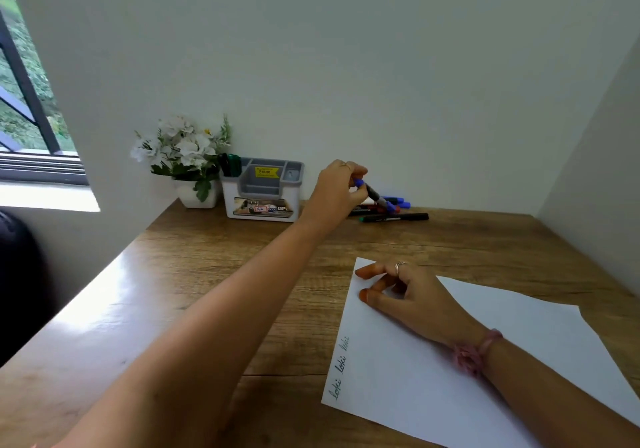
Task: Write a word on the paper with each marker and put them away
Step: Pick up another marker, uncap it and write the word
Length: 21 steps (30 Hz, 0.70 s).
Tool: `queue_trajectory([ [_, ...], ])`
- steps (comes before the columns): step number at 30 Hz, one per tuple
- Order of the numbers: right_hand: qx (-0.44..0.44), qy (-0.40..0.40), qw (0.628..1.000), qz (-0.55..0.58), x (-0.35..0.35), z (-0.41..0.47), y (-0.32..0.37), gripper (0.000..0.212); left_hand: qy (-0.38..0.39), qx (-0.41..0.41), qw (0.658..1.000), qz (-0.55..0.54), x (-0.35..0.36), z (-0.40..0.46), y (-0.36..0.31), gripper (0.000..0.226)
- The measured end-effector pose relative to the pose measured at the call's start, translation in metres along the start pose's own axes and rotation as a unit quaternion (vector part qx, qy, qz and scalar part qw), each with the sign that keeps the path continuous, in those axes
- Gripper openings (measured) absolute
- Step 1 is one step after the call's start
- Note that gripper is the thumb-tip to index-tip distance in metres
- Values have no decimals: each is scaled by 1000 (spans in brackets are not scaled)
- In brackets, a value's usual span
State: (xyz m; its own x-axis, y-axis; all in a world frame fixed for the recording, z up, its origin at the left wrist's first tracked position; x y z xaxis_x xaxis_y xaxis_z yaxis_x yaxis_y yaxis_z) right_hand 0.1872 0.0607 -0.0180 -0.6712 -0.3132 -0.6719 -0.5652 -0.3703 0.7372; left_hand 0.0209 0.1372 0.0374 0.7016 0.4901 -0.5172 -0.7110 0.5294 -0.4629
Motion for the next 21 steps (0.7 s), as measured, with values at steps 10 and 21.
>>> queue_trajectory([
  [10,45,-65,994,77,-6,2,2,14,-163,-66,961,-214,-93,-24,-55,22],
  [21,-7,-1,969,245,-14,-18,44,27,29,-176,882,-437,-53,-53,-84,27],
])
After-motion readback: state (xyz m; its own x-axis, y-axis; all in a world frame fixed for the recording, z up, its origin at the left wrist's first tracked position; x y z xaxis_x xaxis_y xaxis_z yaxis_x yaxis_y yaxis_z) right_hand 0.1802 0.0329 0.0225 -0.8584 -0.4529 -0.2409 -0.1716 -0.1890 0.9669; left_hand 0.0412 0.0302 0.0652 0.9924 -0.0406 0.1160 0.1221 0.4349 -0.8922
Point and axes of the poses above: each hand's wrist, its own z-axis towards the middle knuckle, its own x-axis out of the palm, y = z × x, the point moved 3 cm from there along z, towards the middle knuckle, and after that the axes turned 13 degrees about x, right-handed, at the moved point
